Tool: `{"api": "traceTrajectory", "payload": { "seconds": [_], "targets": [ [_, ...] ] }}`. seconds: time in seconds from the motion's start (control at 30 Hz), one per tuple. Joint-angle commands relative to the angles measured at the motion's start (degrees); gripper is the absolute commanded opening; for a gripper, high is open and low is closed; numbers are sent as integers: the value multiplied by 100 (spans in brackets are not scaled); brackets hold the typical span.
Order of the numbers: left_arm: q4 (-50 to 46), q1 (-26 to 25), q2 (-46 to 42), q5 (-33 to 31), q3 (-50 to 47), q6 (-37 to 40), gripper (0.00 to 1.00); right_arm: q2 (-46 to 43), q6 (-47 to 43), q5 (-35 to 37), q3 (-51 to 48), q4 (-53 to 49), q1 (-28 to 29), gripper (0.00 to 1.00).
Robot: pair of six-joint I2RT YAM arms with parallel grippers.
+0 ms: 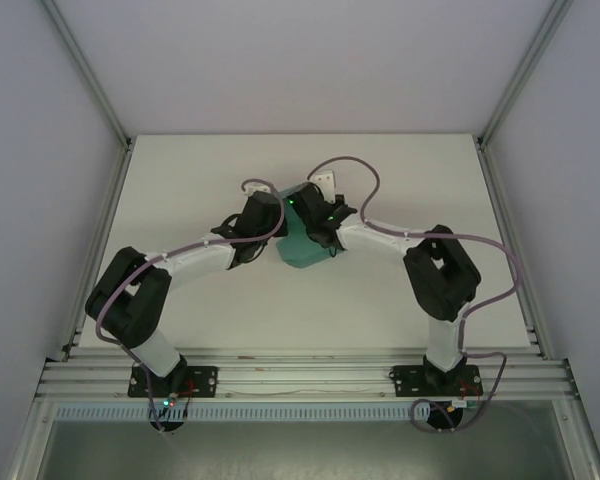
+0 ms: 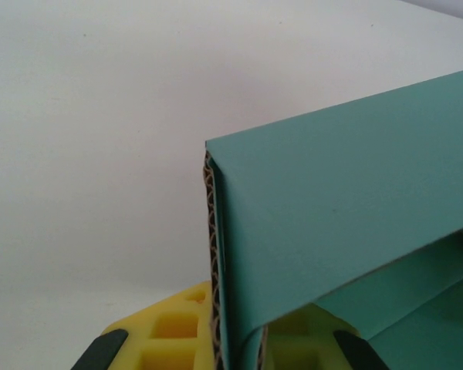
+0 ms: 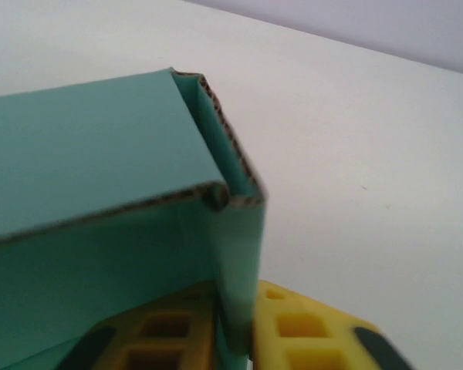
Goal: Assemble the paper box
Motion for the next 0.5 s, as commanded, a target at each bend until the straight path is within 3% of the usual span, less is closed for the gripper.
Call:
{"api": "traceTrajectory", "payload": {
  "seconds": [0.0,0.1,0.17,0.23,0.33,0.47],
  "targets": [
    [-202,59,-173,-103,-87,-13,0,-484,-271,-1105,-660,860,-621,26],
    [-72,57,-237,79,-158,74,0,-795,-462,-2350,-1055,1466,-770,32],
    [-53,60,-238,171,-166,132,0,-933,-479,-2697,-1220,1739,-827,25],
    [-51,58,-242,225,-169,151,0,-983,-506,-2819,-1219,1713,-882,24],
    [-1,59,-246,276,-183,158,0,-943,-471,-3017,-1131,1515,-971,32],
    [-23,57,-269,298,-164,174,0,-891,-537,-3209,-1107,1439,-1007,30]
  ]
}}
